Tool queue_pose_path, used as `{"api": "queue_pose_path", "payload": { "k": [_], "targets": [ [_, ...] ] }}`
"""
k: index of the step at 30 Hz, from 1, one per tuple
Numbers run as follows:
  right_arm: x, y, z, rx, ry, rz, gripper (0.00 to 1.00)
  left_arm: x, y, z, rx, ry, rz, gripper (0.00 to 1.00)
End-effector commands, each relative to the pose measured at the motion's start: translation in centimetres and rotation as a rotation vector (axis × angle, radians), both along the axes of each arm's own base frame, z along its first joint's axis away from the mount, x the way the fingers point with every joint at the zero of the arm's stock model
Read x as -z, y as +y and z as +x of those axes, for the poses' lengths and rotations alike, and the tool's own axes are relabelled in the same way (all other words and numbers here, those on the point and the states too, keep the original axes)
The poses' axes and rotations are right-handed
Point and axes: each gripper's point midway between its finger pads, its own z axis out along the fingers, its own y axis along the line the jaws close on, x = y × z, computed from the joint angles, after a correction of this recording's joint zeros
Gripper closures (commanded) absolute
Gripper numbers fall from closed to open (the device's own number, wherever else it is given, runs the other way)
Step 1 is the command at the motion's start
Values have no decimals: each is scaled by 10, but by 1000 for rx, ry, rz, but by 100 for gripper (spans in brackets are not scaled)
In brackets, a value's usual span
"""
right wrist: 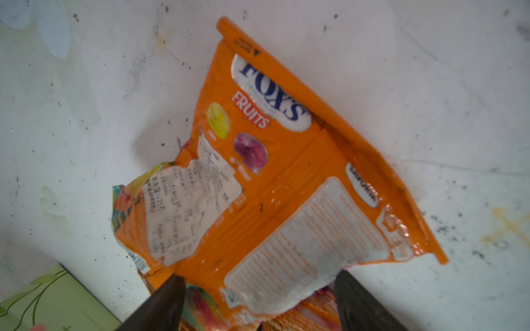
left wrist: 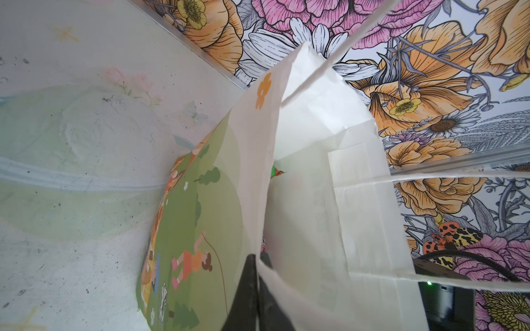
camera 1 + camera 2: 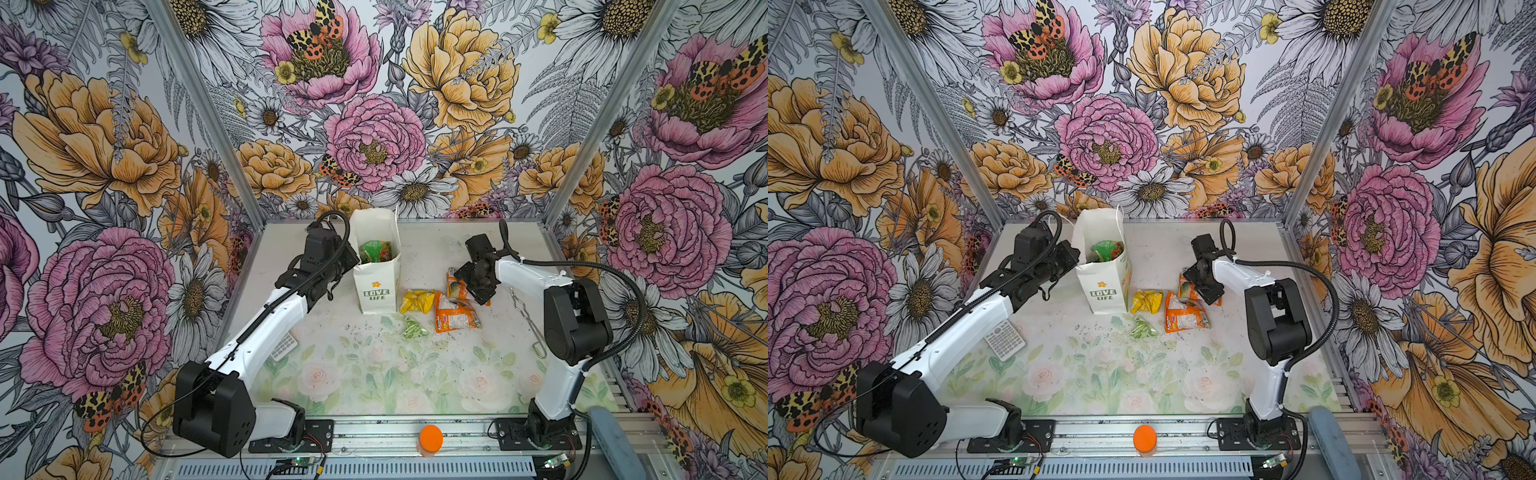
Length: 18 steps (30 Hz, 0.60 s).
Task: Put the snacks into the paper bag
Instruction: 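Close the right gripper on the orange Fox's packet and lift it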
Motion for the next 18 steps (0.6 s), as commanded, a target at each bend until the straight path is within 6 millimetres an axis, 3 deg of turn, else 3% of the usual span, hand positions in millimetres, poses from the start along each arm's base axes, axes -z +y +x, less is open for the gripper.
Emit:
{"api": "queue_pose_path", "payload": {
  "k": [1,5,12,18],
  "targets": [
    [-17,-14,2,-1,-56,-64,24,24,8,-7,-14,71,20,100],
    [-20,-15,1,-17,-65,-76,32,24,8,-8,-13,71,18,100],
    [-18,-8,4,-40,-59,-41,19,24,7,-7,-11,72,18,100],
    [-10,-4,6,-37,-39,-27,15,23,9,-8,-15,69,21,100]
  ]
}}
